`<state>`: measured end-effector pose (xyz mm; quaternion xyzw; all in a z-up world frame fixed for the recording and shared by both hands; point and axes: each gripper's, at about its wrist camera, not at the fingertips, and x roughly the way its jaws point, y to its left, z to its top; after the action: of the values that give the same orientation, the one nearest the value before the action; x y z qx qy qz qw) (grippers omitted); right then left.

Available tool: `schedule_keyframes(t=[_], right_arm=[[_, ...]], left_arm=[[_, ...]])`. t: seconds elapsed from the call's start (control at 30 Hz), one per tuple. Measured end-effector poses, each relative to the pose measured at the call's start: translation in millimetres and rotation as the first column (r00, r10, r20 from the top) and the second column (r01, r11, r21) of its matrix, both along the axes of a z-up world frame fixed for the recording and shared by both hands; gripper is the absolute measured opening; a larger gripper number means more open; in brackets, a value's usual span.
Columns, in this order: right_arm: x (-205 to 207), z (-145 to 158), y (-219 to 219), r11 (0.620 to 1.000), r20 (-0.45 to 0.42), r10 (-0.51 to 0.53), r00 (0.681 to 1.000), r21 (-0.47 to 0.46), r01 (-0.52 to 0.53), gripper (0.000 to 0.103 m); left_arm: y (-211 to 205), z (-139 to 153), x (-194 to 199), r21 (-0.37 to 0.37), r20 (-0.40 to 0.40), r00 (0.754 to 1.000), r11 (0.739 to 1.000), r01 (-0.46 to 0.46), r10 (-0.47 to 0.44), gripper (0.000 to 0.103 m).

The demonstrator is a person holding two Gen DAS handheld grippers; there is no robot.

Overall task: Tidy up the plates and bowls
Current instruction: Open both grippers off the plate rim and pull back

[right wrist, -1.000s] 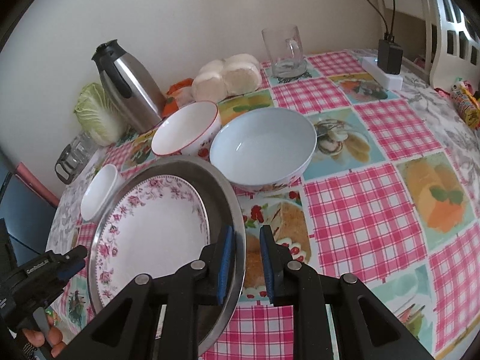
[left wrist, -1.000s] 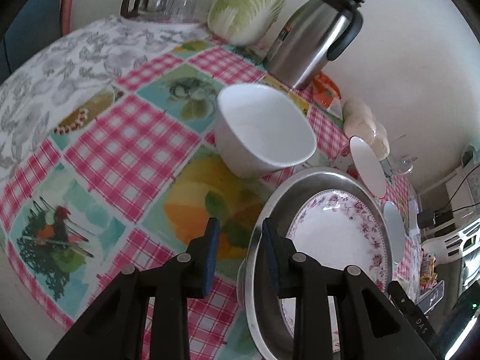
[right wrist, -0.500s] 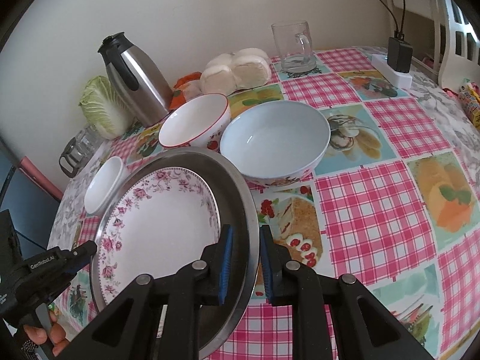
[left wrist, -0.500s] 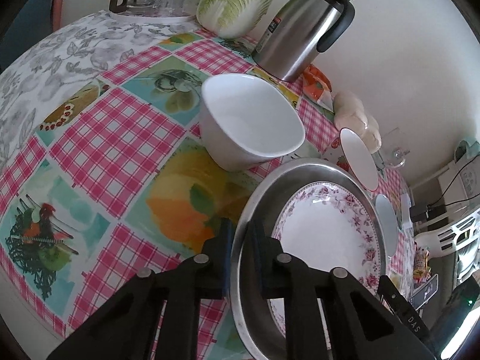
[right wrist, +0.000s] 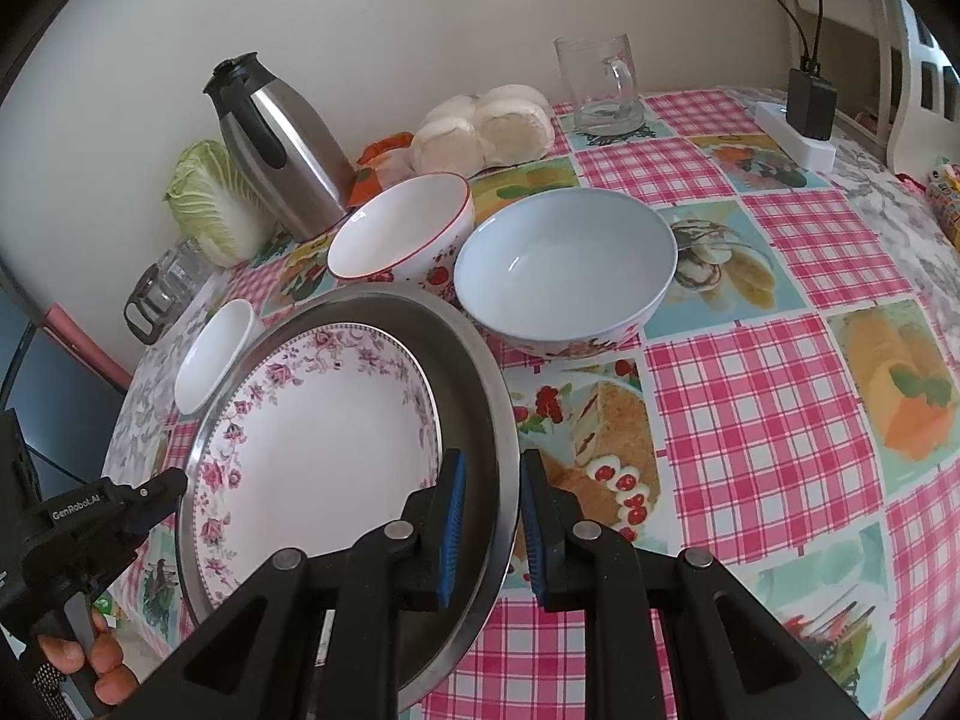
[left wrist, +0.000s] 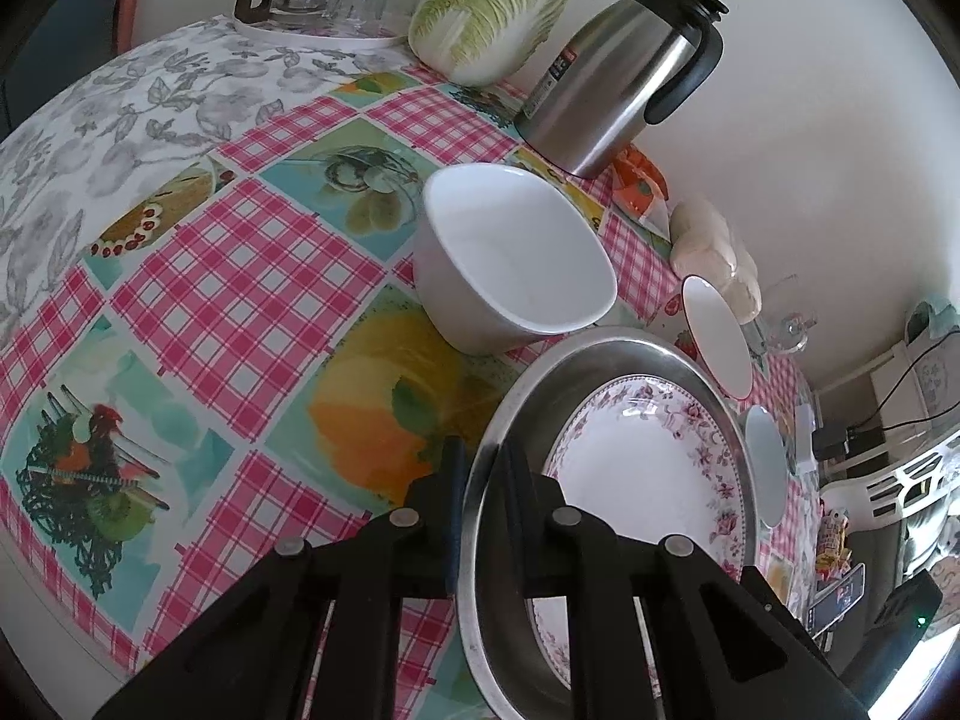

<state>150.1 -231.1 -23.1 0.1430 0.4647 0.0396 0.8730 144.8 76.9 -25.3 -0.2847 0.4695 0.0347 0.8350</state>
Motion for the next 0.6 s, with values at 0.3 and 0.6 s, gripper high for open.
schedule_keyframes(t=[0.3,0.6], right_arm=[[-0.1,8.1,-4.2,1.0,0.024,-0.006,1.0,-0.001,0.006,0.02],[-1.7,22.7,1.4,1.0,0.068,0.005,0.998,-0.029,-0.003,0.038]], left_arm=[[5.0,5.0,-0.8,0.006,0.011,1.0,1.0,-0.015,0.015,0.013],[8.6,19.1,-2.3,0.054,0.043,0.999,0.998,-0.029,0.027,0.055]])
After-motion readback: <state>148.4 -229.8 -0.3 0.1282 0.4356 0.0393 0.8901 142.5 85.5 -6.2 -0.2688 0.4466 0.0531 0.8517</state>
